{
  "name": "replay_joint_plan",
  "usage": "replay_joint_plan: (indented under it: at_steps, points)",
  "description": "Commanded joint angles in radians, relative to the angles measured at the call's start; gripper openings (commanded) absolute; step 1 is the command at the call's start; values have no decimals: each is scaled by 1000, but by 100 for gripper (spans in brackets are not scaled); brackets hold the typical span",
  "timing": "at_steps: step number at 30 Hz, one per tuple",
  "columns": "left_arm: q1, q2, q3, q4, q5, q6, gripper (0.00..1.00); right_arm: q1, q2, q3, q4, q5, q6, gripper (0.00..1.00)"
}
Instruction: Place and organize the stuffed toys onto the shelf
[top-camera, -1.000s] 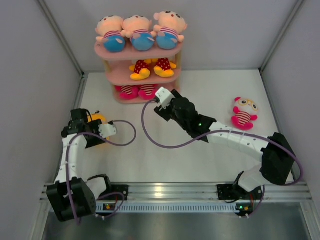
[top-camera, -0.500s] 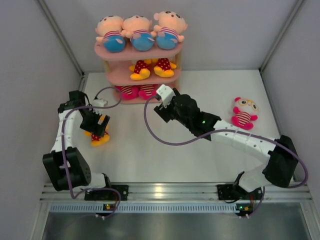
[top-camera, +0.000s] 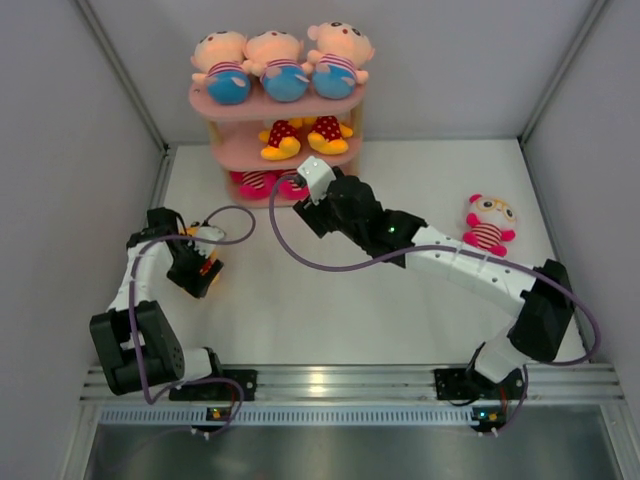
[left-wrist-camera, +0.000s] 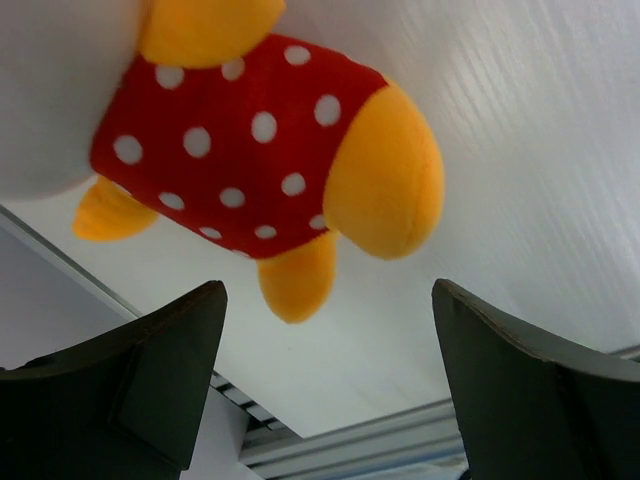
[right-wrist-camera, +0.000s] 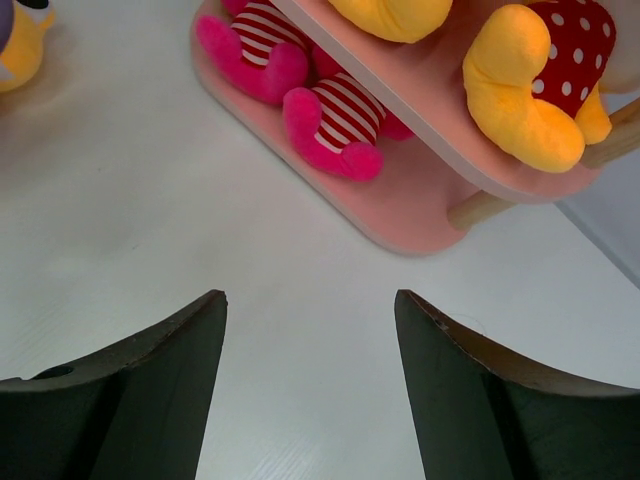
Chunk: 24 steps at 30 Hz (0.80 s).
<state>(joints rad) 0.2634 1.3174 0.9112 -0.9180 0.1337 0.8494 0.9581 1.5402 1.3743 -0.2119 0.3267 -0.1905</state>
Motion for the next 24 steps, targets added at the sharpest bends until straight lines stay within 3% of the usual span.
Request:
replay_joint_plan:
  at_steps: [1,3,9,20,24]
  points:
    - [10,28,-31,191,24,39,88,39,44,97,-41,37,-12,69]
    - [10,31,-38,261,1,20,86,47,73,126,-58,37,-23,69]
    - [10,-12,-25,261,66,39,86,54,123,167,-76,40,-46,69]
    - [5,89,-12,260,202,102,83,54,187,233,-87,29,-84,69]
    - [7,190,20,260,182,103,71,54,178,229,-86,35,-86,69]
